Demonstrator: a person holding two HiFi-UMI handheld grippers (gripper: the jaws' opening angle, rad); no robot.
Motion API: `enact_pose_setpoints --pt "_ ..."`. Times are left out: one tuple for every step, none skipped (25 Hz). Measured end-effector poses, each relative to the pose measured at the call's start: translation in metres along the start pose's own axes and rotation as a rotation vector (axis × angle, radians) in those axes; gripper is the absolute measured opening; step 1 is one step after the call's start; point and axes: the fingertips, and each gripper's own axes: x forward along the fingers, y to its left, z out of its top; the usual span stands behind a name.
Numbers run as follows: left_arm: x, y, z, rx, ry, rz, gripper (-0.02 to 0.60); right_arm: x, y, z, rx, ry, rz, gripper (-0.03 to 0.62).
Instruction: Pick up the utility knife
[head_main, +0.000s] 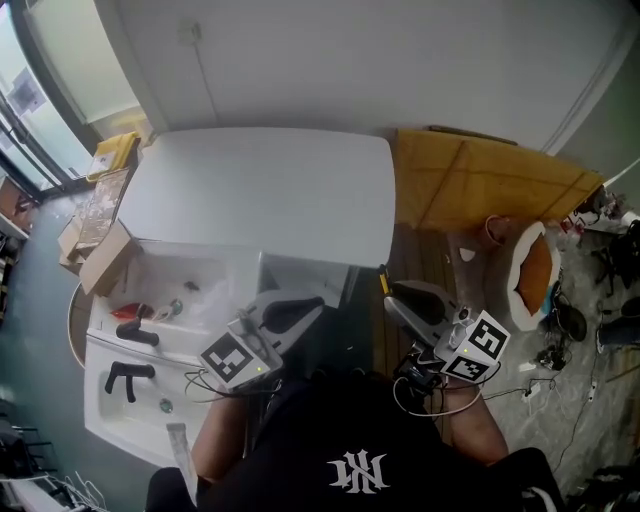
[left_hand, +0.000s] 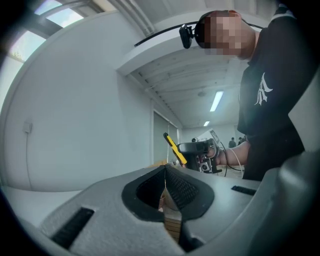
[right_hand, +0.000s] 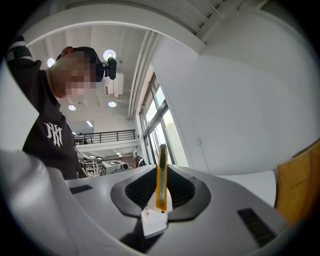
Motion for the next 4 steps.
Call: enact_pose_setpoints --pt "0.0013 -0.0007 0.0015 0.004 -0.002 -0.005 0.006 0.0002 0.0007 0.0004 -0.005 0.0 -0.001 0.054" --pt "0.0022 -0.0009 0.003 0.008 -0.005 -0.009 0.006 0.0008 0.0015 0.0007 -0.011 0.001 -0.001 0.054" --pt "0.0028 -0.0007 0.0042 0.011 -0.007 -0.012 0.006 0.0015 0.0023 0.0009 -0.018 0.003 0.0 0.054" --pt "0.0034 -0.0002 0.0052 0.014 -0.009 -0.014 0.006 0.0022 0.0031 0.001 -0.025 0.004 0.001 0.054"
